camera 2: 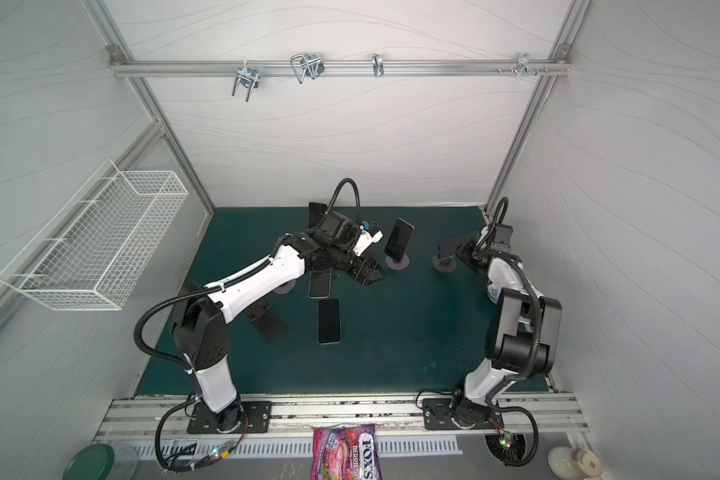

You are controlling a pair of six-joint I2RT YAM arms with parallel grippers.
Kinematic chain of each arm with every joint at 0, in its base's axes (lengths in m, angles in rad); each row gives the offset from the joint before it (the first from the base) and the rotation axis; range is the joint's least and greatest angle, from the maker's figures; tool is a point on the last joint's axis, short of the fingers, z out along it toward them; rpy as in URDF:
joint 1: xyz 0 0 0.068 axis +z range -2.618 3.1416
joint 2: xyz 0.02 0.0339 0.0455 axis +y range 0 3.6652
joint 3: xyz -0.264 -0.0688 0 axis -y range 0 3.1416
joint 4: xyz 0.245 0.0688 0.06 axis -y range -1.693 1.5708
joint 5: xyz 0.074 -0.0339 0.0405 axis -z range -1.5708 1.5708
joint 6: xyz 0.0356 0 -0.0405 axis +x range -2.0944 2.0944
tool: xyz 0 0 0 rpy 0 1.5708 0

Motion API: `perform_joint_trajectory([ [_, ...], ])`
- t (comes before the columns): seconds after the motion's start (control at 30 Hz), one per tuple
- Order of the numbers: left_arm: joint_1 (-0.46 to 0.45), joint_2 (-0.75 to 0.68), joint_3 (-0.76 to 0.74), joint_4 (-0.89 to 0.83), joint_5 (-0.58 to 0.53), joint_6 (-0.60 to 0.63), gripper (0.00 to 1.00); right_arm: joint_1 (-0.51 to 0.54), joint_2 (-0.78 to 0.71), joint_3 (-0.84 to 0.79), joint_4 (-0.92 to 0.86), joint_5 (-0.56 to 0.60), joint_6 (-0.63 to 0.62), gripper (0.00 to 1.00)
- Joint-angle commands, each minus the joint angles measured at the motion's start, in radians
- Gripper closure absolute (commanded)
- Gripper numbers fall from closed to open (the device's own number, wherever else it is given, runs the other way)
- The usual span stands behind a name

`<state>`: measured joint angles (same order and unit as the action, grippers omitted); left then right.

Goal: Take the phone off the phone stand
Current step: 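Lower the open right gripper around the teal-edged phone on its round stand, then close the right gripper on the top edge of the teal-edged phone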

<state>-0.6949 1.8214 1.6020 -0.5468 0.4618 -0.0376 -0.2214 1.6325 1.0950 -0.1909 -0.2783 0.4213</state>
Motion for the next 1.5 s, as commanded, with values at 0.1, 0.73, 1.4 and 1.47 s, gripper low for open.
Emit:
perform_joint_trajectory([
  [0.1, -0.003, 0.018, 0.005, 0.034, 0.011, 0.016, 0.15, -0.022, 0.013, 0.014, -0.025, -0.007, -0.025, 0.52],
  [0.73, -0.002, 0.018, -0.002, 0.036, 0.01, 0.016, 0.15, -0.059, 0.033, 0.032, -0.057, -0.012, -0.053, 0.52],
  [1.4, -0.003, 0.026, -0.007, 0.036, 0.013, 0.014, 0.15, -0.079, 0.066, 0.072, -0.076, -0.008, -0.086, 0.53],
  [1.47, -0.003, 0.025, -0.007, 0.037, 0.013, 0.014, 0.15, -0.081, 0.069, 0.077, -0.077, -0.008, -0.09, 0.53],
])
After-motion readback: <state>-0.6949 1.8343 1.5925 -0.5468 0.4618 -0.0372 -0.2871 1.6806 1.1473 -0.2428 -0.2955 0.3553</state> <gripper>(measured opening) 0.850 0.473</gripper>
